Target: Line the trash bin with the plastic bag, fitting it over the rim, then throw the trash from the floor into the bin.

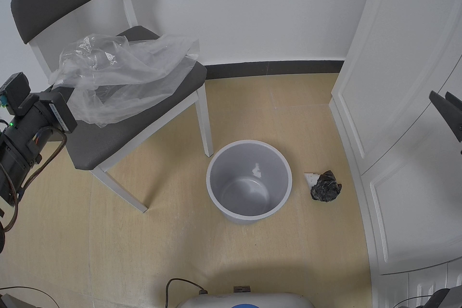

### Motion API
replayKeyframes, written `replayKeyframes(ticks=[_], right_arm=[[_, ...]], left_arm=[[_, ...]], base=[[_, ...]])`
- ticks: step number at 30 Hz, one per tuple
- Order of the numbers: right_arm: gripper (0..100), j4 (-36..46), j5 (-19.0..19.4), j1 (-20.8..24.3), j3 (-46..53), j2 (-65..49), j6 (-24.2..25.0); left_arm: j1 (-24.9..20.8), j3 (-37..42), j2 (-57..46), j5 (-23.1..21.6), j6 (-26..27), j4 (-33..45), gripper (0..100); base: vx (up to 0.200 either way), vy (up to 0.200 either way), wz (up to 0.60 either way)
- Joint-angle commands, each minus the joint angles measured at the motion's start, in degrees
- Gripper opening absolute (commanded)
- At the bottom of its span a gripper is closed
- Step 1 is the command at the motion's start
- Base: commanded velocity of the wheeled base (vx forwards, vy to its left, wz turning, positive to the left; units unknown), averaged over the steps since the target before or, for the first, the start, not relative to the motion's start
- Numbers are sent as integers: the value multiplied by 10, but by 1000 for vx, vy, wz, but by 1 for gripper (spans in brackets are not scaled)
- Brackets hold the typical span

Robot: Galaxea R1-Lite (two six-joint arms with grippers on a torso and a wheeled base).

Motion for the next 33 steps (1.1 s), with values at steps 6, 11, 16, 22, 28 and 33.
replayKeyframes(ticks=[6, 11, 16, 22, 28, 33], right_arm=[[100, -90, -98, 117, -4, 154, -4], [100, -98, -107, 174, 9, 153, -12], [100, -99, -140, 205, 25, 150, -40], [100, -101, -139, 206, 25, 164, -35], [100, -101, -138, 206, 33, 174, -24], [100, -102, -137, 206, 32, 217, -7]], left_arm=[[-76, -13, -18, 3, -14, -3, 0], [-119, -5, -21, 2, -9, -28, 0], [-156, 3, -23, 2, -6, -39, 0], [-213, 11, -45, 1, -8, -42, 0], [-234, 12, -61, 2, -1, -43, 0], [-243, 13, -71, 2, 1, -43, 0]], base=[[0, 0, 0], [0, 0, 0], [0, 0, 0], [0, 0, 0], [0, 0, 0], [0, 0, 0]])
